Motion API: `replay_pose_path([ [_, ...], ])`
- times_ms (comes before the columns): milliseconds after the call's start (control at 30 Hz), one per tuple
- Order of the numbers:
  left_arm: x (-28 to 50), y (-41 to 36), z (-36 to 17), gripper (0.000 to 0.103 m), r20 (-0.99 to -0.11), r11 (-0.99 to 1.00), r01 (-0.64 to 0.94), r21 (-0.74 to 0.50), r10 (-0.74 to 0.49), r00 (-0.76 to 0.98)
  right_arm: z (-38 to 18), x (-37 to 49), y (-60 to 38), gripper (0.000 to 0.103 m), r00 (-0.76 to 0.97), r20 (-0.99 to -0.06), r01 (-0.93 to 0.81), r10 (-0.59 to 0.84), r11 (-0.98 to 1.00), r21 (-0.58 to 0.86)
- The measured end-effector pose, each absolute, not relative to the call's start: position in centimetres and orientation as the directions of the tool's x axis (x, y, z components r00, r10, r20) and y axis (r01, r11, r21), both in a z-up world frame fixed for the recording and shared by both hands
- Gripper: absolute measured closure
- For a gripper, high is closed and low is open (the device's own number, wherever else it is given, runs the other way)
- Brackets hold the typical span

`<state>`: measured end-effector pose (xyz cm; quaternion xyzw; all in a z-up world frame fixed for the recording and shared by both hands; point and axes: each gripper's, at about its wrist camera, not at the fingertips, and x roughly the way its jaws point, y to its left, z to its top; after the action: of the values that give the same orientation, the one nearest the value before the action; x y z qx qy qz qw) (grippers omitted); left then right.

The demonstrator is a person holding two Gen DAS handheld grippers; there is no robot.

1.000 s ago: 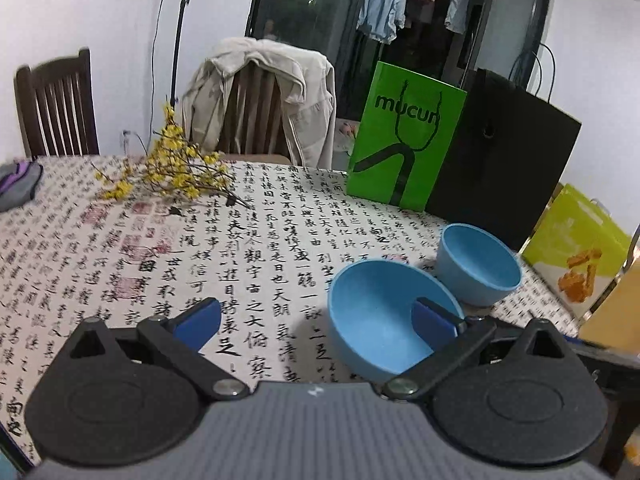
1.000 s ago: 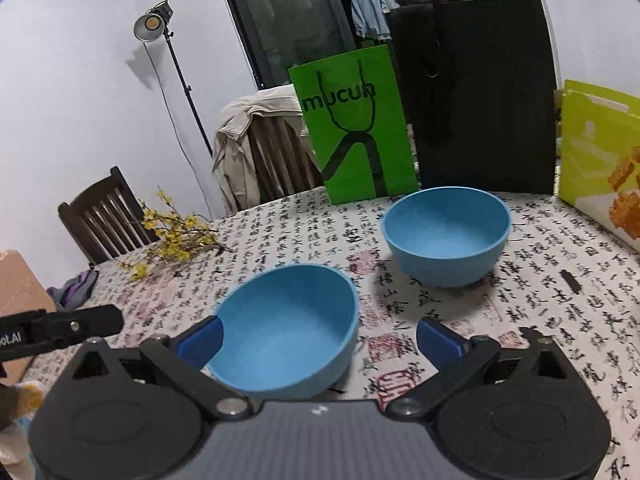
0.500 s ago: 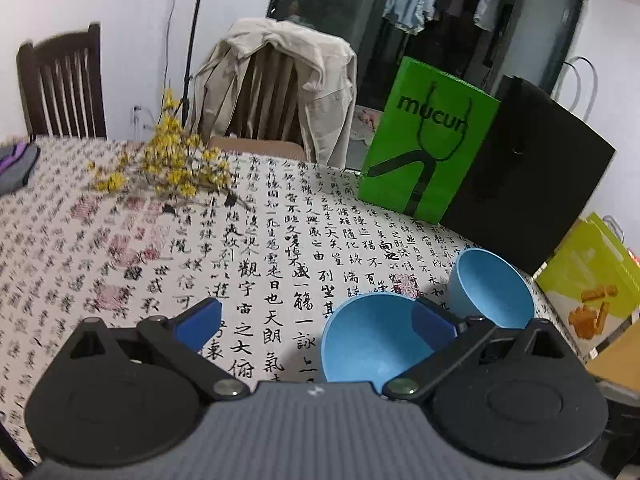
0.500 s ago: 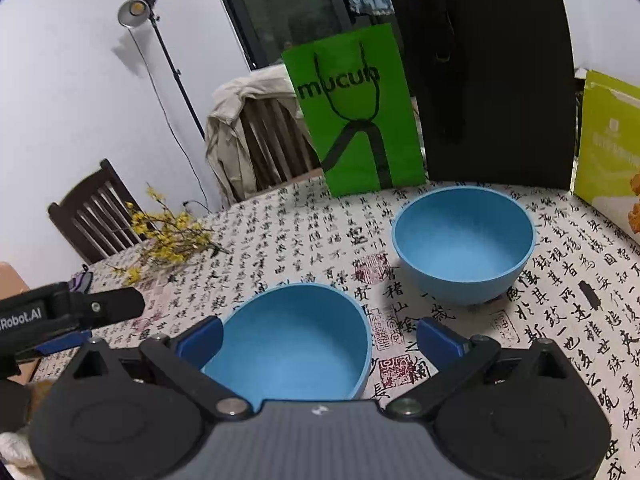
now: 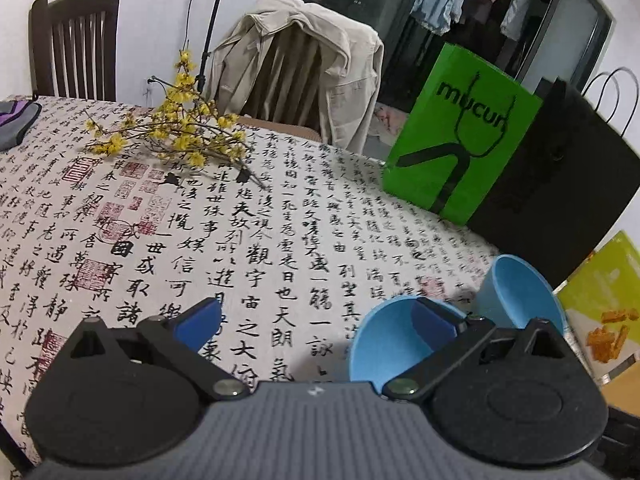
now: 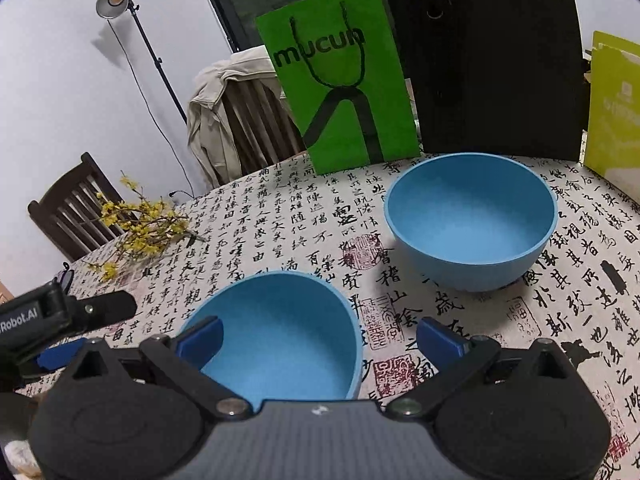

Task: Organize plates and bowls
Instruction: 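Lower both open tools onto opposite sides of the blue bowl rim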

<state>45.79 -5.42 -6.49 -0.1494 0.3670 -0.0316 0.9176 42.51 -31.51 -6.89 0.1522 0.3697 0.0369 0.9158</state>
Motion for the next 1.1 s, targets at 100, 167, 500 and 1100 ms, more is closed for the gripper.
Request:
replay_pose_path([
  [100, 46.1, -5.7, -6.9, 0.000, -0.673, 0.956, -0.040, -0.289, -0.173, 0.719, -7.3, 42.7, -31.6, 0.000, 0.720, -0.671, 0.043, 0.176, 0.954, 0.296],
  [167, 46.2, -6.0, -7.3, 0.000, -0.682, 0.958, -0.036, -0.283, -0.175, 0.710, -7.5, 42.7, -31.7, 0.000, 0.722, -0.670, 0.041, 0.170, 0.957, 0.287],
  [500, 46.3, -7.7, -8.7, 0.000, -0.721, 0.970, -0.001, -0.245, -0.181, 0.669, -8.2, 42.6, -31.9, 0.001, 0.719, -0.680, 0.047, 0.143, 0.966, 0.254],
  [1100, 47.4, -8.2, -11.0, 0.001, -0.780, 0.979, -0.026, -0.202, -0.145, 0.609, -9.8, 43.4, -31.5, 0.015, 0.672, -0.729, 0.048, 0.126, 0.976, 0.214],
])
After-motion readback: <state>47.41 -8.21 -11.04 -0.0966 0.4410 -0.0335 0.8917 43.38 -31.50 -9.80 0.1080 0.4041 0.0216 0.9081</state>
